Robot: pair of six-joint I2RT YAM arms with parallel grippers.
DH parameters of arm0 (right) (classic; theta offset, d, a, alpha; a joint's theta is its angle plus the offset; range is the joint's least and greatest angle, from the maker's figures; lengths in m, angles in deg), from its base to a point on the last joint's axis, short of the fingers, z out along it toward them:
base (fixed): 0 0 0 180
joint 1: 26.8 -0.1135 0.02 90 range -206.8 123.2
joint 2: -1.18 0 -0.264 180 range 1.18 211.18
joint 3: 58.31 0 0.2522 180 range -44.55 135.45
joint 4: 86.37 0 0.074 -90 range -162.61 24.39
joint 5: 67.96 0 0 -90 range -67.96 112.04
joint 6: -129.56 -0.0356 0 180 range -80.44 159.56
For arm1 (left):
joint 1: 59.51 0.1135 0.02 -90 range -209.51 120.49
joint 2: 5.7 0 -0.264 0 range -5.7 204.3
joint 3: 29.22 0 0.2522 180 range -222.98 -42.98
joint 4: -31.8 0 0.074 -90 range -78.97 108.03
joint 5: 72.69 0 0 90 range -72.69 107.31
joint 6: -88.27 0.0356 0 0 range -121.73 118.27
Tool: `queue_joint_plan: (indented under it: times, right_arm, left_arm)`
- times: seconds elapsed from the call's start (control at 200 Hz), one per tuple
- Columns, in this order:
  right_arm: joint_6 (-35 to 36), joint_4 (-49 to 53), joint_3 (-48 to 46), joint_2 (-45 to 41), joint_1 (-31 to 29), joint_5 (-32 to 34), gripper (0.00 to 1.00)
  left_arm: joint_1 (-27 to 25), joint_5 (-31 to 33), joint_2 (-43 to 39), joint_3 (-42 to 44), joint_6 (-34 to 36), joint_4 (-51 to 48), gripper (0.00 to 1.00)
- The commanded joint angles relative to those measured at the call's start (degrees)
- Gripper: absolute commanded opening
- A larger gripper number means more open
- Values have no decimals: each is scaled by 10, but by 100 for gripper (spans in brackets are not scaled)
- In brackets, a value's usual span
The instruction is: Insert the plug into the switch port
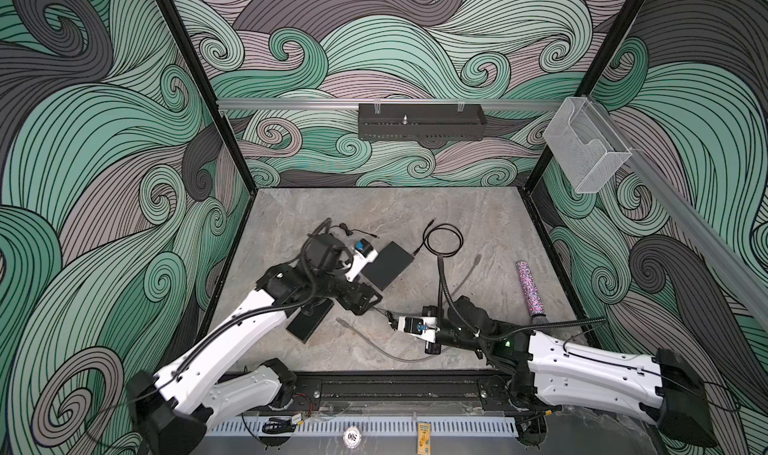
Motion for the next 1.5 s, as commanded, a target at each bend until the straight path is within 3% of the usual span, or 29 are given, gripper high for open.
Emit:
queue_joint_plan:
  times: [0.0, 0.085, 0.13, 0.195, 0.295, 0.435, 0.51, 0.66, 0.776, 0.931, 1.116, 1.256, 1.491]
  right_arm:
    - [-162, 60, 61, 22, 41, 86, 0]
    - [-254, 126, 107, 53, 102, 62, 0]
    - [-270, 162, 136, 70, 127, 49, 0]
    - [-279, 195, 164, 76, 146, 79, 0]
    - [-293, 218, 179, 63, 175, 116, 0]
    - [-302, 200, 153, 37, 190, 80, 0]
    - [-307, 184, 133, 29, 190, 61, 0]
    - [-305, 161, 103, 22, 191, 40, 0]
    - [-301, 132, 78, 8, 191, 44, 0]
    - [-292, 107, 60, -5, 194, 48, 0]
    - [-279, 95, 62, 2, 201, 37, 0]
    - [-277, 82, 62, 4, 205, 32, 0]
    - [-276, 70, 50, 3, 216, 23, 0]
  left_arm:
    - [44, 100, -30, 23, -155, 33, 94]
    - [77, 109, -18, 20, -199, -9, 94]
    - [91, 107, -10, 23, -216, -27, 95]
    - [106, 112, 4, 31, -231, -48, 96]
    - [123, 174, 22, 51, -265, -85, 99]
    - [130, 278, 76, 64, -322, -135, 99]
    - [131, 302, 109, 54, -312, -149, 99]
    - [131, 279, 171, 8, -248, -163, 99]
    - [136, 305, 225, -2, -210, -168, 99]
    - [139, 246, 311, -14, -199, -181, 95]
    - [140, 192, 328, 17, -157, -128, 94]
    - [139, 189, 356, 18, -156, -127, 95]
    - [118, 176, 376, 27, -156, -111, 86]
